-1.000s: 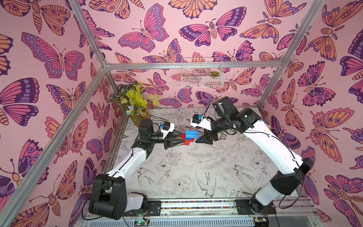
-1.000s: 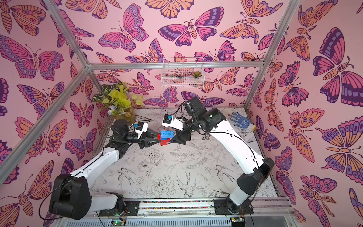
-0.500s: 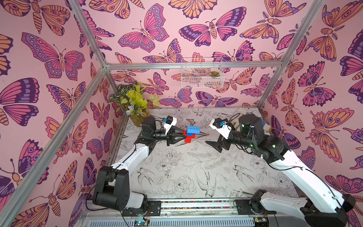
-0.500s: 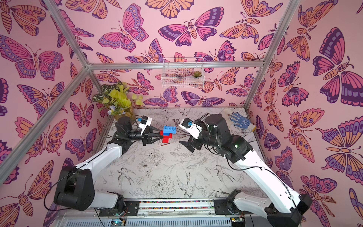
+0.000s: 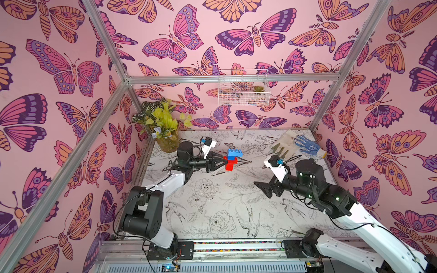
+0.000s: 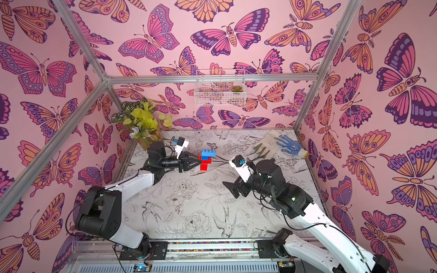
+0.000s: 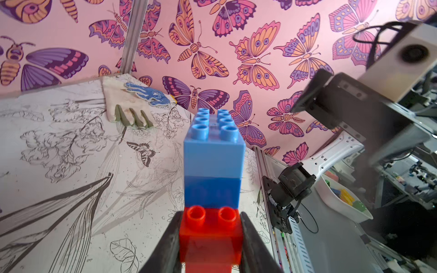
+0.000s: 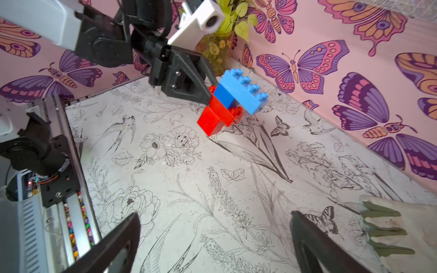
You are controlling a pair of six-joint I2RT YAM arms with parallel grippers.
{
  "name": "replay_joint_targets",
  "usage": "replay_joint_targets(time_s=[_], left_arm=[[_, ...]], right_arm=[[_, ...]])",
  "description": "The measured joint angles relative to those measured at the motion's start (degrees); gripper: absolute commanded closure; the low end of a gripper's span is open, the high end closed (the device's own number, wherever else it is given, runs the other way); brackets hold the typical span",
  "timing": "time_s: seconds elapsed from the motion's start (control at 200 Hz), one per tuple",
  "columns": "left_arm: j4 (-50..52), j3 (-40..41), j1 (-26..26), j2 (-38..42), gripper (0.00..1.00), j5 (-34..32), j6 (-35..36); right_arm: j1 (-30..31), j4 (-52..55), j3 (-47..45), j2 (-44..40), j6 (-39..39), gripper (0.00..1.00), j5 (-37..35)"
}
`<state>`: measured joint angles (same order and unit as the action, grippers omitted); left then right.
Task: Assemble the letter f with lego
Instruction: Place the lego brick at the center of the board.
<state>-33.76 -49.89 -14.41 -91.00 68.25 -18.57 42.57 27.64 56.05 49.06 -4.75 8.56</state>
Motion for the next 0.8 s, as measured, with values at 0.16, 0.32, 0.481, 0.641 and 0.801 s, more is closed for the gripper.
replay_joint_targets(time_s=[0.16,0.32,0.481,0.641,0.801], left_arm=[[-13.5,2.6,0.0,-7.0,0.76,-1.9,-11.9],[-26.3,2.8,-0.2,-15.5,0.77,-3.6,-24.1],[-31.2,2.9,-0.4,-18.3,0.78,-5.5,-29.8],[-33.8,2.8,-0.6,-19.9,0.77,-7.3,-33.6],[-33.9,2.4,-0.6,-23.3,0.74,-8.3,-36.2]], right_arm=[[4.5,-1.5,-5.7,-2.7,1.6,0.01,-1.1],[6.3,-2.1,-9.9,-5.1,3.1,0.01,-1.9],[6.3,-2.3,-12.1,-6.8,3.5,0.01,-2.7],[6.3,-2.9,-14.0,-8.4,4.4,0.01,-3.0],[6.4,-3.1,-14.1,-8.5,4.8,0.01,-3.0]])
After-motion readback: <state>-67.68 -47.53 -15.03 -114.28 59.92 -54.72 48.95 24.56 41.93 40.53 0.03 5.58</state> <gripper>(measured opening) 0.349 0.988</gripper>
